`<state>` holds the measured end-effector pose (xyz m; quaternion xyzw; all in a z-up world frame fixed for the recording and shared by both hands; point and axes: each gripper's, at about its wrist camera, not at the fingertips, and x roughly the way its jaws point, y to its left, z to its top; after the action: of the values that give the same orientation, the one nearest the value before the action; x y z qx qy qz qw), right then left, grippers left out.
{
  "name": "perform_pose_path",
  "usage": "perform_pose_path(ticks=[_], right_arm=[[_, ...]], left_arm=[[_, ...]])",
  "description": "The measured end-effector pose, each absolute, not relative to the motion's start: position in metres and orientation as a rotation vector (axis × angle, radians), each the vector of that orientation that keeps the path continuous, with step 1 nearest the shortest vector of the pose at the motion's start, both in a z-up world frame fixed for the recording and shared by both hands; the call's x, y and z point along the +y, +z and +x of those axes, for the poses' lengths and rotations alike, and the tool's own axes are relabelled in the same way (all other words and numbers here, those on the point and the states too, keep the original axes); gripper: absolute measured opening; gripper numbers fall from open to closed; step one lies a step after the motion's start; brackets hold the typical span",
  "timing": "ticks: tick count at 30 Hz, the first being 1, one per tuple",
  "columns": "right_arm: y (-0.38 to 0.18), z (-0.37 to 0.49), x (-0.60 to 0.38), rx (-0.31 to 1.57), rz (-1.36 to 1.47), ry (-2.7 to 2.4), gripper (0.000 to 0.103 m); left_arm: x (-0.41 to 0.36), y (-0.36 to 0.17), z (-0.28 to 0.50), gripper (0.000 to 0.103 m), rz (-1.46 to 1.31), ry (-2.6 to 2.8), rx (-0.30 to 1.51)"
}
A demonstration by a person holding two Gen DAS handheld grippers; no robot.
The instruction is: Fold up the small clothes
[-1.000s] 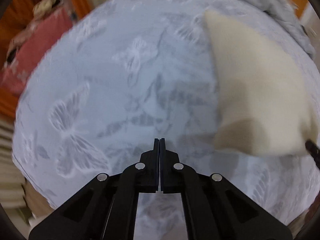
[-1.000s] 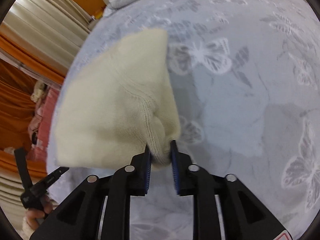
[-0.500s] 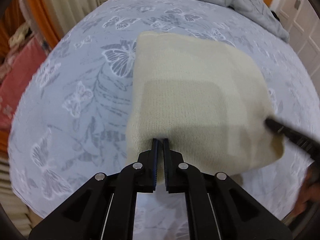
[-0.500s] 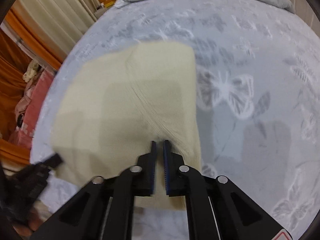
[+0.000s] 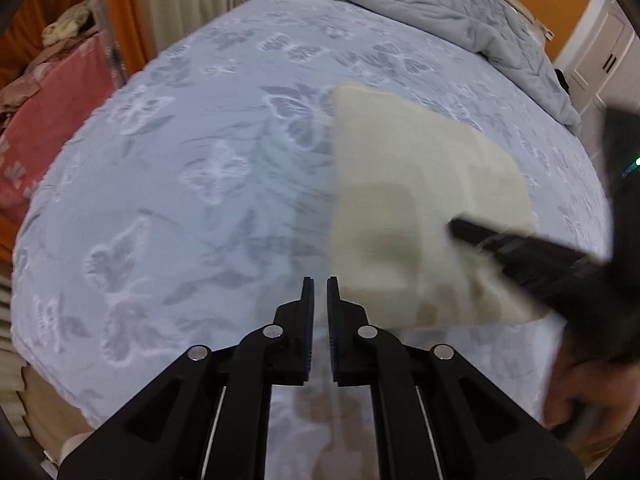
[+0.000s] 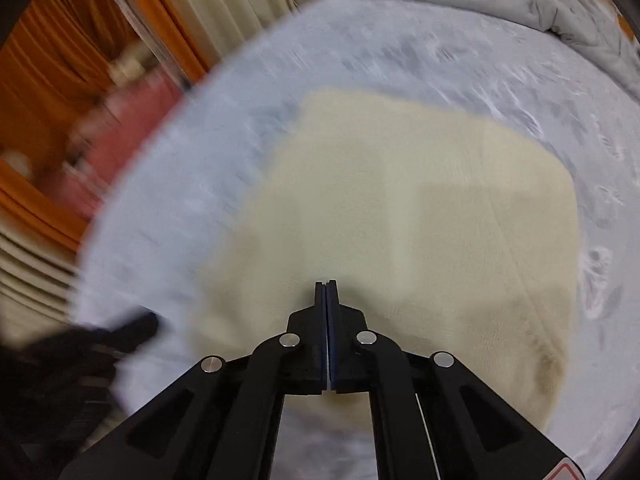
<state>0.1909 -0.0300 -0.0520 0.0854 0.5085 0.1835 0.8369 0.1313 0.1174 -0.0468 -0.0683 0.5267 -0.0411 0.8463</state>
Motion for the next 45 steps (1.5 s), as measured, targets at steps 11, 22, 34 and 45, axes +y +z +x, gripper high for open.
perform_pose_path(ticks=[11,22,34,45], right_arm=[[-0.042,0.175,-0.081,1.047,0.247,0.260,0.003],[-0.081,0.157,-0.176,1.146,0.330,0.014,0.000],[-0.056,0.006,-0.160,1.066,0.322,-0.117,0.040],[-0.050,-0.039,-0.147,1.011,0.278,-0.151,0.074]], left_arm=[[0.103,-0.037,0.118,0.026,-0.140,-0.131,1.097],[0.055,-0.073,0.134,0.030,-0.015,-0.103,1.144],[0.042,-0.028,0.046,0.072,0.008,-0.141,1.052],[0.031,-0.029,-0.006,0.082,0.053,-0.131,1.008]])
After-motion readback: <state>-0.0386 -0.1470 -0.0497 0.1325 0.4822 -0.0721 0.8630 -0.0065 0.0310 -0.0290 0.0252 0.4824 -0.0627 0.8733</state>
